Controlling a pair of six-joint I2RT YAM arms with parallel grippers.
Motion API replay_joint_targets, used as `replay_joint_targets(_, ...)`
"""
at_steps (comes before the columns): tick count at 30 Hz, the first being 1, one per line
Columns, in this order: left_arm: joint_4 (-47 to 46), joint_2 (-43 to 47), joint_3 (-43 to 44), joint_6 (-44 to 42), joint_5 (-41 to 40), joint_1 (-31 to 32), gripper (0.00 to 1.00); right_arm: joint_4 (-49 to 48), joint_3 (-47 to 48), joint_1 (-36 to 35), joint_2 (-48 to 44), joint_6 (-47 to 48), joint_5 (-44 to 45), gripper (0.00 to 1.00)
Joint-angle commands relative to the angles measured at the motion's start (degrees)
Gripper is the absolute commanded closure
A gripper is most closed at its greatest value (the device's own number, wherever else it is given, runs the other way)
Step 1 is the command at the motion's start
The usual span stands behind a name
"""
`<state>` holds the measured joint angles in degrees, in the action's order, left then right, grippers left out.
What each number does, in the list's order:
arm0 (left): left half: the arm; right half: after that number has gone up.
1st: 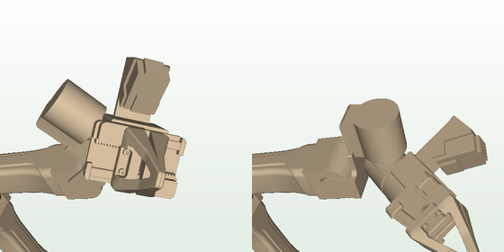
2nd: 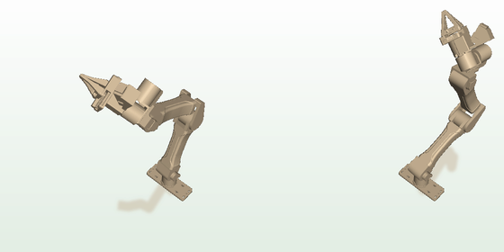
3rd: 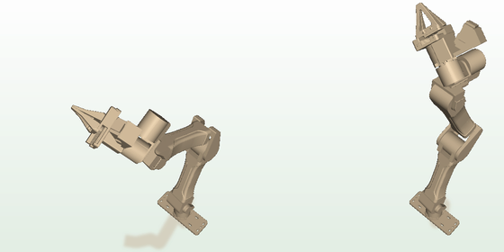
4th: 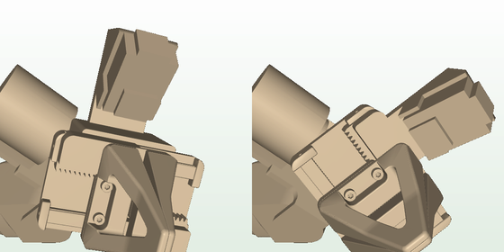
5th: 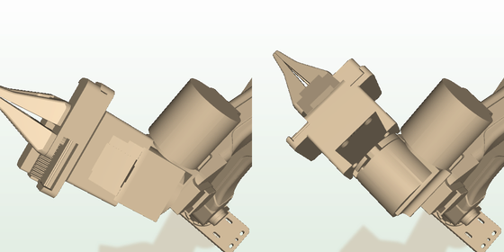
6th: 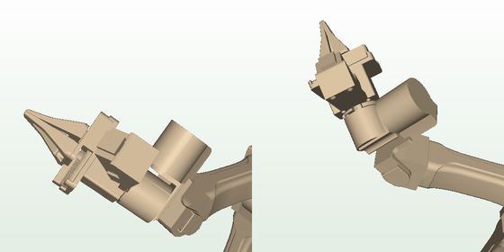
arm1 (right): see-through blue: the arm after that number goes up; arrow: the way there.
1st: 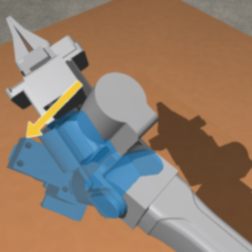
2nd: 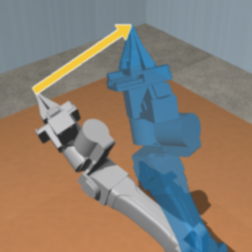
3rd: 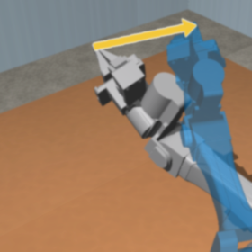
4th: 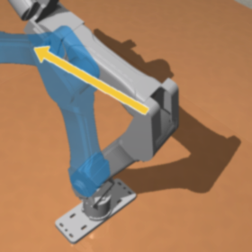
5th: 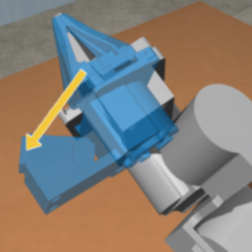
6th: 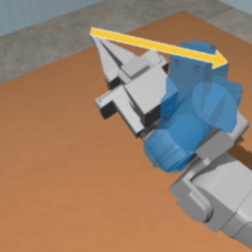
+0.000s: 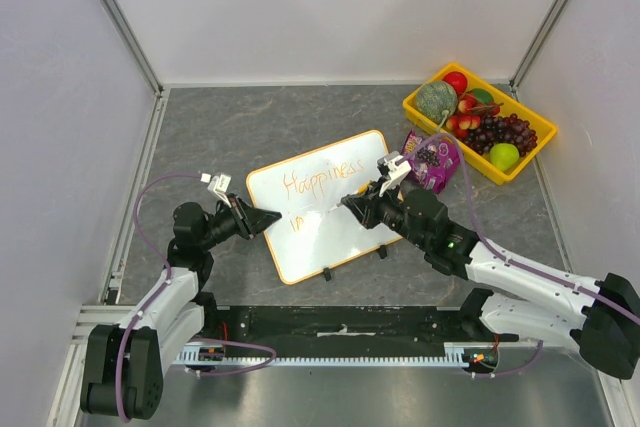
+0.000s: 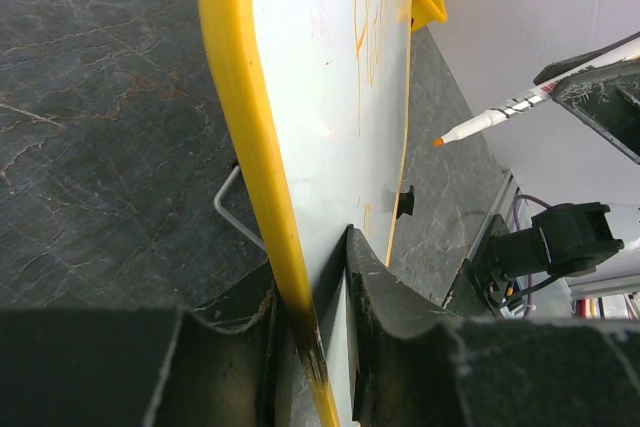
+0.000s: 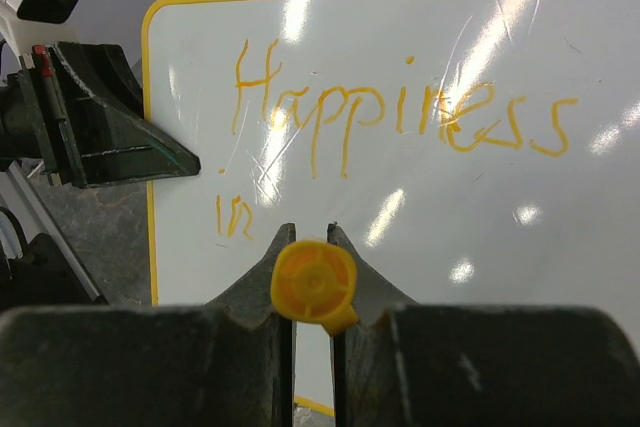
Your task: Write a sentence on the whiteboard
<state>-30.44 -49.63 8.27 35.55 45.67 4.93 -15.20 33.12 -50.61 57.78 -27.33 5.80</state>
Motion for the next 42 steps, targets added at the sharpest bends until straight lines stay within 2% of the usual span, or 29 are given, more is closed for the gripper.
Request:
replay_joint_targets(1,-0.9,-0.5,0.0,-4.2,0.2,0.4,0.98,-1.7,-0.2,0.2,-0.9,1.6,-0.4,1.0)
replay_joint_targets(23,-0.9,-0.9,0.0,-4.3,0.2,0.3,0.98,-7.9,5.1,-0.5,7.3,1.3,0.5,1.0)
replay_joint_targets(42,-0.9,-0.8,0.1,-4.3,0.2,0.3,0.98,-7.3,4.8,-0.6,11.1,1.9,1.8,1.0)
